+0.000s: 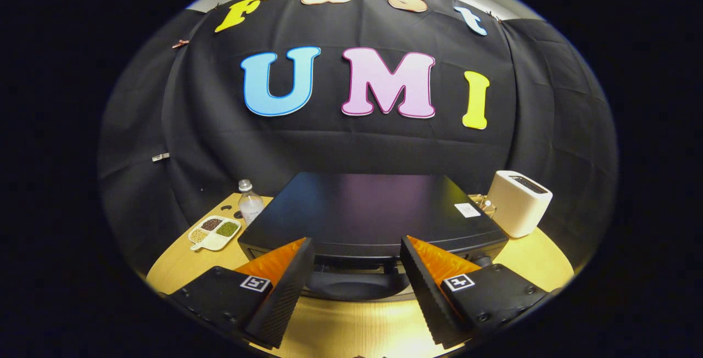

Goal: Open the toaster oven, put the food inside, and close the toaster oven door.

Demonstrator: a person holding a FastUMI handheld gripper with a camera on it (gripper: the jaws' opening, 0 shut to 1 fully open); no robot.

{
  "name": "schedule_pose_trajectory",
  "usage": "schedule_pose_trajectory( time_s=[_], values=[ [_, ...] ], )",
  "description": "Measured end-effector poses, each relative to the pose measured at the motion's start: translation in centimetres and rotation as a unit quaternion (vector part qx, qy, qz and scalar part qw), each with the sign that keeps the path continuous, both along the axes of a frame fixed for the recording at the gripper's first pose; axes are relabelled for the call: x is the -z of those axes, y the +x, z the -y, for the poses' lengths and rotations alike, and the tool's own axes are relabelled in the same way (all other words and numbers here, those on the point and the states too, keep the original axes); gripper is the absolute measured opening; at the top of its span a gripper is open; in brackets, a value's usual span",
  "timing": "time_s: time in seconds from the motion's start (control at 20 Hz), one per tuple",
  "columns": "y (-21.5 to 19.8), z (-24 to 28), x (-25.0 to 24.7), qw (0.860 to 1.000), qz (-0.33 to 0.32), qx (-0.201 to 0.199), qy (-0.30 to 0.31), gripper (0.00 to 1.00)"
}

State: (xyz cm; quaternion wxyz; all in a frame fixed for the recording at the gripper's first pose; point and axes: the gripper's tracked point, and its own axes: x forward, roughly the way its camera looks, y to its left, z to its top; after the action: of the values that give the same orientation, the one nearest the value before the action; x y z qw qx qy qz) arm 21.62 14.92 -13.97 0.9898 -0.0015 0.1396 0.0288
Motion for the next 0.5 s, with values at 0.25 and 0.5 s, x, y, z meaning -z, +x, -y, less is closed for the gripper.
schedule_pose_trajectory(
  time_s=[0.25,0.5],
  values=[
    [-0.2,0.0,1.1,1.0,-0.001,0.014,0.009,0.99],
    [-1.1,-0.1,2.2,1.0,-0.007,0.012,0.01,0.99]
  ],
)
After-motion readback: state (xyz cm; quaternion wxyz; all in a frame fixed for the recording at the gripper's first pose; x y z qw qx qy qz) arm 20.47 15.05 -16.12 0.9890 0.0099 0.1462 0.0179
